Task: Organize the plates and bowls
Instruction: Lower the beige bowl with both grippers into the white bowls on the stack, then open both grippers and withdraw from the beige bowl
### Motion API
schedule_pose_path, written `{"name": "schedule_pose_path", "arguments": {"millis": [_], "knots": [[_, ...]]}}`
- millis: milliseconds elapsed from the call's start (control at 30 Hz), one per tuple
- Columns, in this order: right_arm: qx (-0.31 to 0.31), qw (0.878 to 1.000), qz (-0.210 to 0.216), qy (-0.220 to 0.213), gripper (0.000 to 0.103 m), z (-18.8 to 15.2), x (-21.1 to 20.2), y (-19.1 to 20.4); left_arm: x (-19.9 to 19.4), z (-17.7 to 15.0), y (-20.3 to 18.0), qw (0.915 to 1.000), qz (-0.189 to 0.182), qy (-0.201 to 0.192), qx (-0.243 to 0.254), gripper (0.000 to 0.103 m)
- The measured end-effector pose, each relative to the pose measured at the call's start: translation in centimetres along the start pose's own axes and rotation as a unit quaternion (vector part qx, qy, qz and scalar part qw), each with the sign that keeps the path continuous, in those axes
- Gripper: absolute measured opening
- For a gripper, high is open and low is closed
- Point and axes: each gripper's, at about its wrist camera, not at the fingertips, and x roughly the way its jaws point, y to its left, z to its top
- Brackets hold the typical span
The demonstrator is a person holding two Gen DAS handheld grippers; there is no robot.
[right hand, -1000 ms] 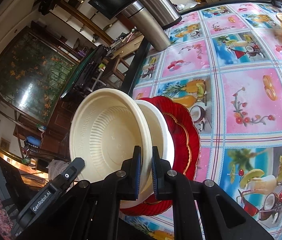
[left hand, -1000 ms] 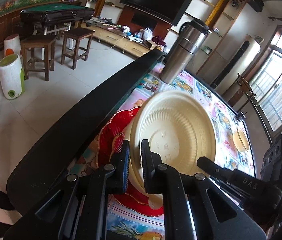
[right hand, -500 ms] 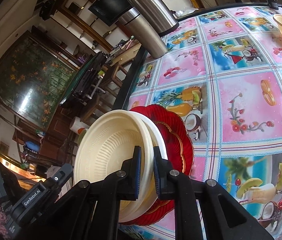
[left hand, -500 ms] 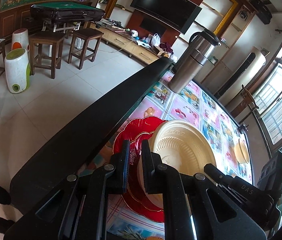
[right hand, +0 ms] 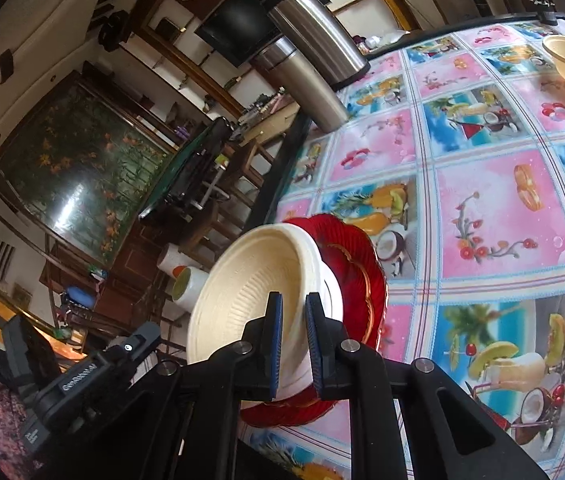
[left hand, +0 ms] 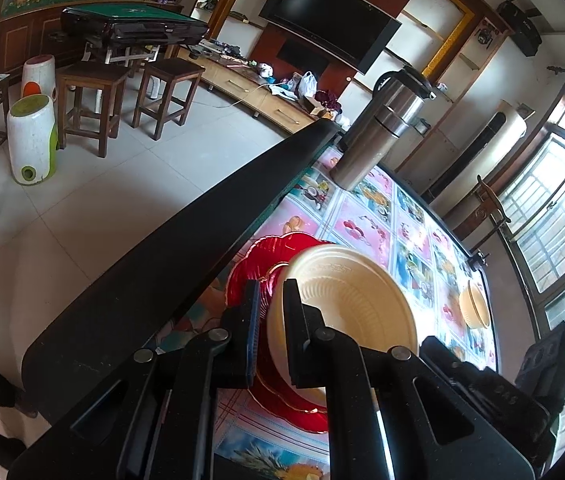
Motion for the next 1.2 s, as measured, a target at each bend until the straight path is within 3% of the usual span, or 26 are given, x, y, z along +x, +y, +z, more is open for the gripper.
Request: {"name": "schedule_pose_path", "arguments": {"millis": [500,700,933,1200], "knots": [[-0.001,1.000,0.009,-0.001,0.015,-0.2,0.7,0.0,0.5,-1.3,-1.4,0.9995,-0.008,0.020,0.023,0.009],[0.005,0.999,0.012,-0.031,0.015,0.6,-1.3,-1.3,0.0,-1.5,-2.3,0.9992,-0.014,0.017,0.035,0.009],[0.032,0.996,-0.019,-0.082,0.020,2.8,-5.4,-5.4,-0.5,-2.5,-6.8,0.9949,-0.034,0.020,0.092,0.009],[0.067,0.989,-0.047,-0.125,0.022,5.5,-9.7,-11.8,0.4,-5.6,-13.8,0.9799,-0.055,0.036,0.189,0.009]]}}
